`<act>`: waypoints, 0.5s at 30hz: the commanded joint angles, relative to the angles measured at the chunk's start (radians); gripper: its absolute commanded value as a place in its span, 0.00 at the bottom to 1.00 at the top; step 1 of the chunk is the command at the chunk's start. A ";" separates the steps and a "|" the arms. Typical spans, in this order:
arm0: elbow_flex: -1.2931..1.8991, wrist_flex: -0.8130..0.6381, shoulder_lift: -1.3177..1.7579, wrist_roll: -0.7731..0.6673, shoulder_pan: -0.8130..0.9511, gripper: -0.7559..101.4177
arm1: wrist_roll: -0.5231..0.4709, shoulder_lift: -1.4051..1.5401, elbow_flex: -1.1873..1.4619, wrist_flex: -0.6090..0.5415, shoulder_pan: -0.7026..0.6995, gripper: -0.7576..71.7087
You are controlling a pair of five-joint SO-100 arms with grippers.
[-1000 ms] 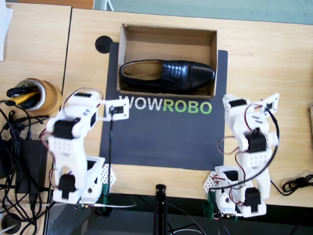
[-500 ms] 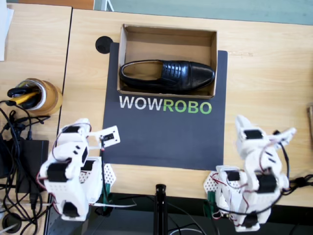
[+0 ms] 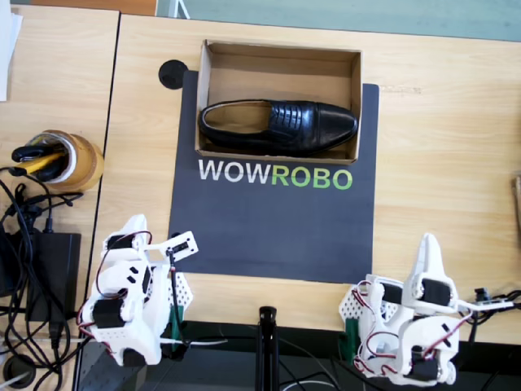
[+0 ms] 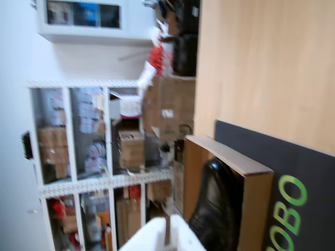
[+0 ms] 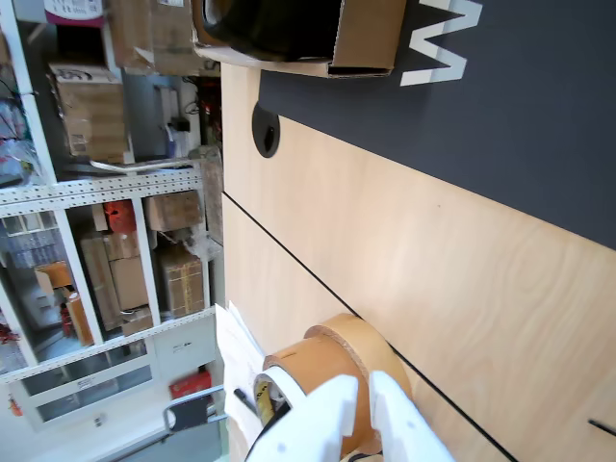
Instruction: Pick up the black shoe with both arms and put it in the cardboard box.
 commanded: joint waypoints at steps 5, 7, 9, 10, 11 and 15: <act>0.166 -0.106 0.026 0.044 -0.025 0.01 | -0.067 0.100 0.170 -0.080 0.006 0.01; 0.242 -0.152 0.040 0.060 -0.031 0.01 | -0.074 0.100 0.219 -0.115 0.009 0.01; 0.327 -0.190 0.069 0.069 -0.032 0.01 | -0.075 0.100 0.270 -0.143 -0.002 0.01; 0.365 -0.202 0.087 0.077 -0.032 0.01 | -0.077 0.100 0.301 -0.158 -0.006 0.01; 0.403 -0.213 0.109 0.086 -0.035 0.01 | -0.077 0.100 0.337 -0.175 -0.008 0.01; 0.509 -0.264 0.120 0.110 -0.067 0.01 | -0.080 0.101 0.492 -0.236 -0.008 0.01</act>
